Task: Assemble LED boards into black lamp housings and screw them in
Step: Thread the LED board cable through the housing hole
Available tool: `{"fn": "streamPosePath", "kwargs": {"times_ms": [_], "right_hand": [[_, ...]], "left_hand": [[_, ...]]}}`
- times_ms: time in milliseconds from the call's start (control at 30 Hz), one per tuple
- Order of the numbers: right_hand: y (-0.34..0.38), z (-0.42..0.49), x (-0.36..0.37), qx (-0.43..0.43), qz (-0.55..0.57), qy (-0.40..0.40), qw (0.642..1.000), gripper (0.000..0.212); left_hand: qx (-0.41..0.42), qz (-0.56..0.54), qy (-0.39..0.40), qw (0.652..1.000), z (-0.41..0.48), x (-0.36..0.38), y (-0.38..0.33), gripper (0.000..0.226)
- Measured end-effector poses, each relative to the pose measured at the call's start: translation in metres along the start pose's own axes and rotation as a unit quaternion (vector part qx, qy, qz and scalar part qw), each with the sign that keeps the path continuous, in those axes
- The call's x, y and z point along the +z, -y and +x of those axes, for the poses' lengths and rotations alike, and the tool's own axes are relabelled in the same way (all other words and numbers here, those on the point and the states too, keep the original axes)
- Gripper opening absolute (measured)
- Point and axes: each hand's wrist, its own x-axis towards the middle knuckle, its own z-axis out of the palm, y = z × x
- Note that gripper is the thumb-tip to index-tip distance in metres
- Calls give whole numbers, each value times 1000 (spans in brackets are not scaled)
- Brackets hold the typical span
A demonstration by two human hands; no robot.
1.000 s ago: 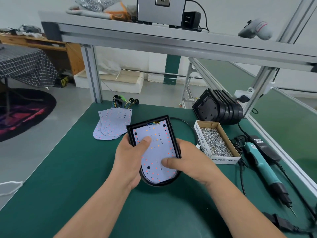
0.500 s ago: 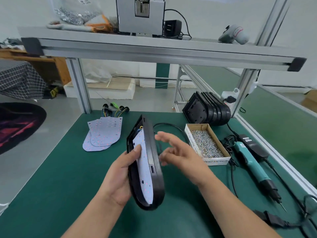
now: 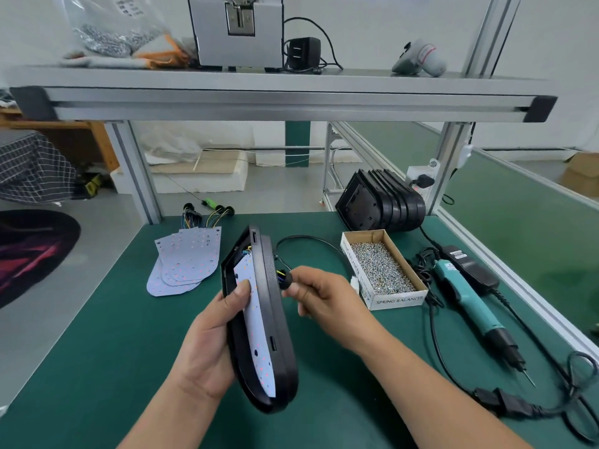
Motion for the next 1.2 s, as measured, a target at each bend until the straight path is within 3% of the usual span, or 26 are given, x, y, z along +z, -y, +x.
{"fn": "streamPosePath", "kwargs": {"times_ms": [267,433,600,767,933,1133,1200], "right_hand": [[-1,0,-9,-13,-6,-6,1000,18],[4,-1,-11,-16,23,-29,999,25],[7,-4,-12,19,33,-6,999,19],[10,-7,-20,24,45,49,997,16],[14,-8,-25,22,6,44,999,21],[14,-7,-21,30,-11,30,999,42],[15,-6,-21,17,-8,36,999,40]], "left_hand": [[-86,5,35,996,2,-2,2,44],[-123,50,121,984,-2,-2,3,44],[-92,62,146,983,1,-5,4,61],[-82,48,182,979,4,-11,6,49],[-102,58,124,985,7,-14,8,70],[-112,58,148,981,7,-16,9,58],[-104,43,141,984,6,-14,9,47]]}}
